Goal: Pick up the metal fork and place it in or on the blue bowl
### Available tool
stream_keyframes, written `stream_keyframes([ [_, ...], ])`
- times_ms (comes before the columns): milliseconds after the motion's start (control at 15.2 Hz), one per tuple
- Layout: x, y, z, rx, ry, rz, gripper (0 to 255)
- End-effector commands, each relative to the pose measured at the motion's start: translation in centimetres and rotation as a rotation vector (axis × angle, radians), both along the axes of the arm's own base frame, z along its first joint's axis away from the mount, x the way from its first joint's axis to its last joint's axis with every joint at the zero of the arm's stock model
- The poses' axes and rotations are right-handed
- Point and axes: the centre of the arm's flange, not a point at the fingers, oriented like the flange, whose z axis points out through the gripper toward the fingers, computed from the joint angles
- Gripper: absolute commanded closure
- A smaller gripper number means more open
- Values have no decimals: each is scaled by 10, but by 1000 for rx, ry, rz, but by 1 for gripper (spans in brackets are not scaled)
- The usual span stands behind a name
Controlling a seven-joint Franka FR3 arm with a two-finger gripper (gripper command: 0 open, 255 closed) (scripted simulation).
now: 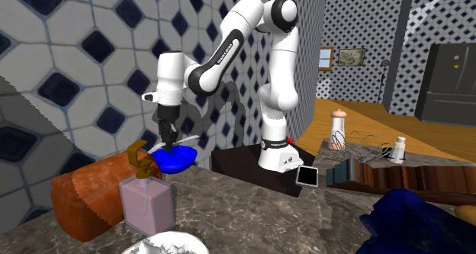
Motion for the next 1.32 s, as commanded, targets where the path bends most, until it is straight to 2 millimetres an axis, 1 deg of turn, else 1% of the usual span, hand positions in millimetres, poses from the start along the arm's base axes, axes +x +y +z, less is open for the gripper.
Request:
stream_keyframes([
  [0, 1, 0, -12, 0, -1, 0, 255],
  [462, 1, 0, -12, 0, -1, 0, 255],
  [528, 1, 0, -12, 0, -1, 0, 0],
  [858, 1, 0, -12, 0, -1, 0, 0],
  [1056, -5, 2, 27, 0, -1, 0, 0],
  [1122, -6, 3, 37, 0, -1, 0, 0],
  [1254, -6, 3, 37, 0, -1, 0, 0],
])
